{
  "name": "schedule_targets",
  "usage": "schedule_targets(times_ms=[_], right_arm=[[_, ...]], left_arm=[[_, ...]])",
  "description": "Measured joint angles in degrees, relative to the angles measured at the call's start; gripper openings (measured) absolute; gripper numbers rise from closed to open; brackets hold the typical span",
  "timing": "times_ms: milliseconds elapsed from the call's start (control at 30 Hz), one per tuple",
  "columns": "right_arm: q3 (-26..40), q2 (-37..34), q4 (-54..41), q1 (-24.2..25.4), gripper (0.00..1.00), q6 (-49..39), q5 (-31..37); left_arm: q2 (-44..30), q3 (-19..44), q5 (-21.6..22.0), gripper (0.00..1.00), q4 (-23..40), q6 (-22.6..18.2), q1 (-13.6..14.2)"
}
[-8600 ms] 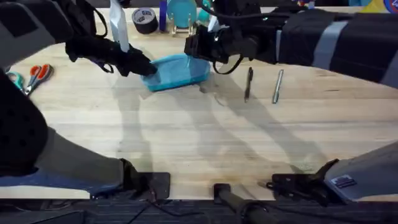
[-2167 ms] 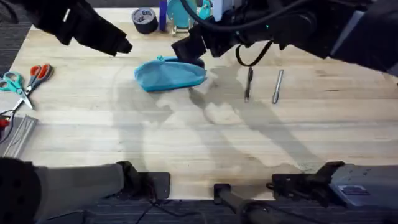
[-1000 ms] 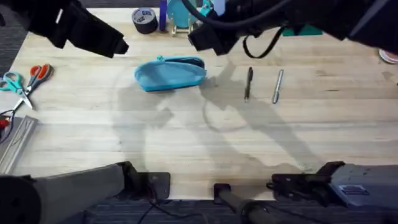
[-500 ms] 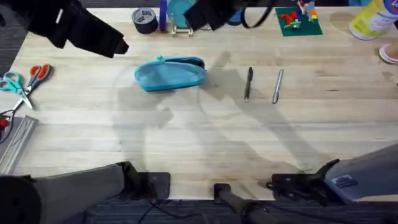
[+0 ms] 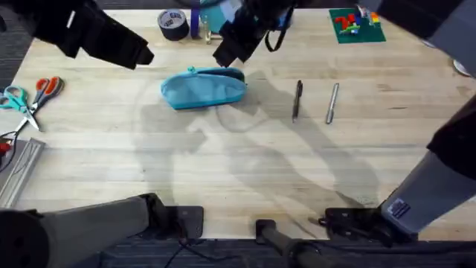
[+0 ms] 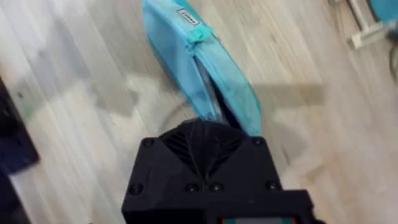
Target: Unzip the bag, pick up the pens from the table one at a time and place them inside, then zip the bag closed.
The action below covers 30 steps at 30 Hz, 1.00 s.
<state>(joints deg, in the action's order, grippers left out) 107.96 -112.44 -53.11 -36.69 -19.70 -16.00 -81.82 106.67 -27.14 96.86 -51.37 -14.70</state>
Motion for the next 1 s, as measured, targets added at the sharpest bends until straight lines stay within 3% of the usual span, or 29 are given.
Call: schedule_targets(times_ms=[467, 1000], right_arm=[[0.0, -3.9, 1.3, -0.4, 0.03, -25.4, -0.4], [0.0, -5.9, 2.3, -0.4, 0.03, -30.1, -0.4]], left_arm=[[0.0, 0.0, 0.0, 0.995, 0.0, 0.0, 0.0], [0.0, 0.0, 0.0, 0.995, 0.0, 0.0, 0.0]])
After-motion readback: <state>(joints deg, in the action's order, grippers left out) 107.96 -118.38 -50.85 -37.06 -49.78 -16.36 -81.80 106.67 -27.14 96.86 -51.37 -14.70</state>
